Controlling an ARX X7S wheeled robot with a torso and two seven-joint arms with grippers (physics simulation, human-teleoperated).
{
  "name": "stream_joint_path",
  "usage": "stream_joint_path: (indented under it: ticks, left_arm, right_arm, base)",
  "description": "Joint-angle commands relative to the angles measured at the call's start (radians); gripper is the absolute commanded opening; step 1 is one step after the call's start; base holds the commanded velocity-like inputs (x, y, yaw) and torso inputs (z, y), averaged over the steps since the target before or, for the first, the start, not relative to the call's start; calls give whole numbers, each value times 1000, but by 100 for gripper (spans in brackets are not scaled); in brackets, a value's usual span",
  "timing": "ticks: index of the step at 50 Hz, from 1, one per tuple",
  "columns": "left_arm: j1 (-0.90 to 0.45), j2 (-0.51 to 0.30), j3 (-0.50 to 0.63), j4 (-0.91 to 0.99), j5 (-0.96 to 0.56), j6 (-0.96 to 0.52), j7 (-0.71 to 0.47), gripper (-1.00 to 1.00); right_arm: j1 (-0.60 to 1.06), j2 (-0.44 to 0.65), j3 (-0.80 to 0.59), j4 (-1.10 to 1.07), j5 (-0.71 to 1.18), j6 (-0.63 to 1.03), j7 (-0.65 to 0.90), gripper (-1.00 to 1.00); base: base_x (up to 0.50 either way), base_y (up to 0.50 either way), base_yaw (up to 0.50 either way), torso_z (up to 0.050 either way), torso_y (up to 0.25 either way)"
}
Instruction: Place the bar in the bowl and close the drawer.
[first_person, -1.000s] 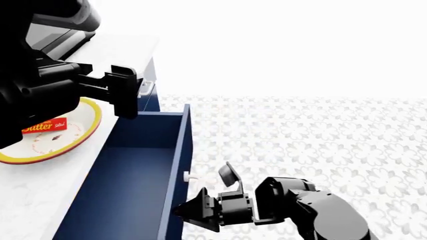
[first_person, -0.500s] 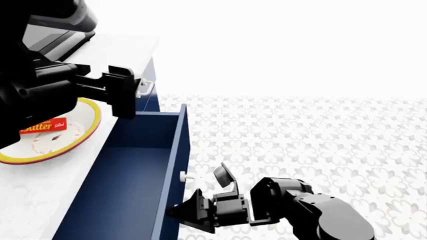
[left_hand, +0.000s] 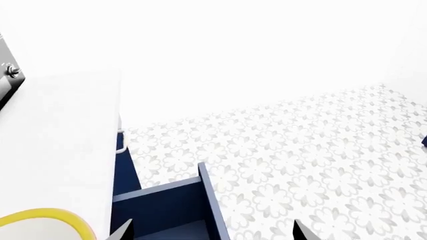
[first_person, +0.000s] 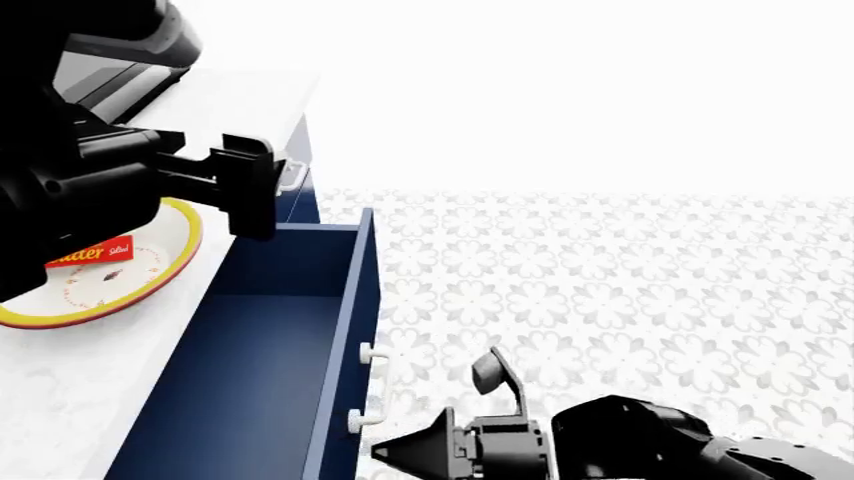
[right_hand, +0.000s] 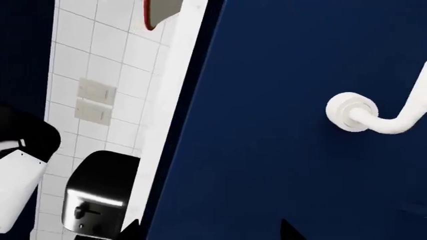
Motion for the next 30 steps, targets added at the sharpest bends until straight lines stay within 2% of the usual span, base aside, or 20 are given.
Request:
stream_joint_path:
  ticks: [1,9,15,23,30]
  left_arm:
    - [-4,9,6,3,0,0,-7,100]
    - [-12,25,13,0,3,-4,-12,100]
    - [-28,43,26,1,-9,-10,-35,100]
    - [-49,77,46,3,-23,-12,-74,100]
    - [-100,142,92,10,-32,-32,-153,100]
  right_arm:
    - [-86,222,70,-261,15,-138,91,100]
    - [-220,358,124,-336,25,-308,80,100]
    - [-324,406,153,-325,54,-409,37,100]
    - [-469,430,205,-212,165,-510,-71,100]
    - [-563,376,233,-6,264,-522,-193,100]
  base:
    - [0,0,0,0,0]
    - [0,0,0,0,0]
    - [0,0,0,0,0]
    - [0,0,0,0,0]
    - [0,0,0,0,0]
